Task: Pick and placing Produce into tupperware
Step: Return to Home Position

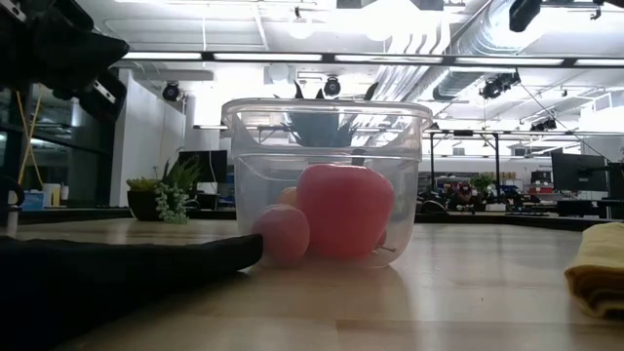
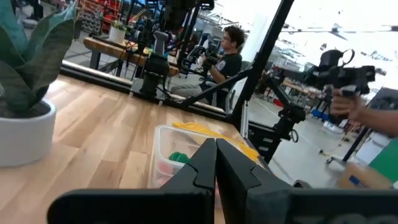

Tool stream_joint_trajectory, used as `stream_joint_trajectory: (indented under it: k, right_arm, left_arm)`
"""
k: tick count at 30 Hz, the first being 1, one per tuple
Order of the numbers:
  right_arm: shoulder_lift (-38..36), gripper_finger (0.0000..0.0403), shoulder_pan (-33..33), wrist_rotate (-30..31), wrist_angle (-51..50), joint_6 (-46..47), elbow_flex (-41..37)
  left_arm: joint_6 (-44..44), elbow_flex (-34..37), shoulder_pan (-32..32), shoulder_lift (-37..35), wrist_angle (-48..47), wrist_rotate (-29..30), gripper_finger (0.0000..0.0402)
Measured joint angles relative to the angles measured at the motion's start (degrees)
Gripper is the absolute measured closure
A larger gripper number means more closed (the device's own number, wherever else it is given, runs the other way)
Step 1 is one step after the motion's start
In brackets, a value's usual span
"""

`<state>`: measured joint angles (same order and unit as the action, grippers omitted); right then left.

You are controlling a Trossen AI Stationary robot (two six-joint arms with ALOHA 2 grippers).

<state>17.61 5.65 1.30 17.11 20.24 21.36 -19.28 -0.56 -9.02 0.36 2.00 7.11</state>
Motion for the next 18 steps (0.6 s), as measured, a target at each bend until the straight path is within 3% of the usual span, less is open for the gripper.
stream_joint_trajectory:
  k: [9, 18]
  right_arm:
    - [-0.39, 0.0403, -0.02, 0.18, 19.5, -4.74, -9.88]
    - [-0.5, 0.0403, -0.02, 0.03, 32.46, -2.93, -19.85]
  left_arm:
    - [-7.97, 0.0, 0.0, 0.0, 0.06, -0.06, 0.0401]
    - [-8.25, 0.0, 0.0, 0.0, 0.47, -0.13, 0.0401]
